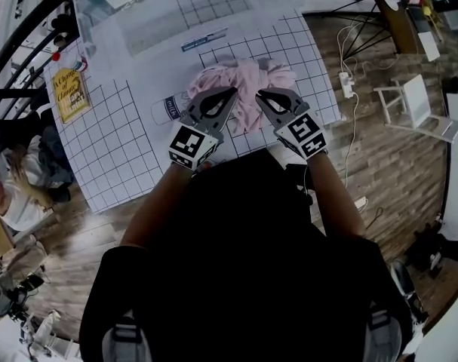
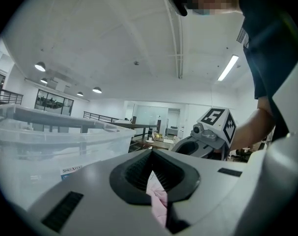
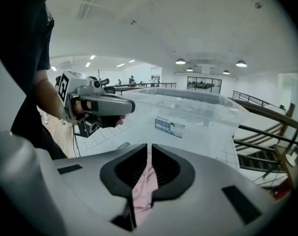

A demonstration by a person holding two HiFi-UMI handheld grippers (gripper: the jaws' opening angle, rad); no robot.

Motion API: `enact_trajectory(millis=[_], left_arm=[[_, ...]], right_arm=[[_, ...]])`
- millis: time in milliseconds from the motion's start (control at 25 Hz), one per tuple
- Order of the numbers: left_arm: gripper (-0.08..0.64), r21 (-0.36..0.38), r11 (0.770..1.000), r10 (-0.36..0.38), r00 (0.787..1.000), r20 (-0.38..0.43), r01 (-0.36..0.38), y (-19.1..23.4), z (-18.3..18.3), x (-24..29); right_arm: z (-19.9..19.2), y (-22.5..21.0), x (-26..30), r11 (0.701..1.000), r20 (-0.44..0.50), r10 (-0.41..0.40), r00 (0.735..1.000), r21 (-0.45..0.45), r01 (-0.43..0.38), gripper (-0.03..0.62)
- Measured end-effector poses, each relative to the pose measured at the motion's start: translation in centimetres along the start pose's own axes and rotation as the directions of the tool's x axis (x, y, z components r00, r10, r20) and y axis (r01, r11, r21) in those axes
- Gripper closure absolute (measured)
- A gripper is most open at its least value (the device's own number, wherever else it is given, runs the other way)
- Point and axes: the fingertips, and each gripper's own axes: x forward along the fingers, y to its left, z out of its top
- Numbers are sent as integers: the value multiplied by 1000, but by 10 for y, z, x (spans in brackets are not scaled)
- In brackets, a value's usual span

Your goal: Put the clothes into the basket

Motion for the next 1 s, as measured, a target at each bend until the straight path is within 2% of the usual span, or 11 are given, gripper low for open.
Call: enact_trajectory(millis=[120, 280, 360, 400, 480, 720, 920, 1000], left_arm=[[558, -2, 1000, -4, 1000, -9, 4, 5, -5, 8], [558, 32, 999, -9, 999, -43, 10, 14, -25, 23], [558, 54, 998, -17, 999, -47, 20, 17, -31, 32], [558, 63, 998, -19, 999, -45, 22, 18, -33, 35], [558, 77, 997, -20, 999, -45, 24, 22, -37, 42], [558, 83, 997, 9, 999, -38, -5, 39, -50, 53], [558, 64, 997, 37, 998, -56, -33, 51, -64, 59], [558, 53, 998, 42, 997, -61, -39, 53, -68, 59]], right_arm=[[-15, -7, 10, 999, -78, 35, 996, -38, -38, 572], [-25, -18, 26, 992, -146, 81, 986, -86, -95, 564], [-33, -20, 36, 986, -180, 124, 976, -91, -142, 538], [-38, -19, 41, 981, -202, 149, 968, -92, -170, 504], [-48, -20, 51, 971, -248, 188, 950, -97, -218, 452], [-71, -28, 75, 936, -398, 226, 889, -165, -312, 378], [-99, -33, 96, 889, -537, 250, 806, -202, -411, 242], [-108, -34, 104, 874, -573, 252, 780, -212, -438, 196]])
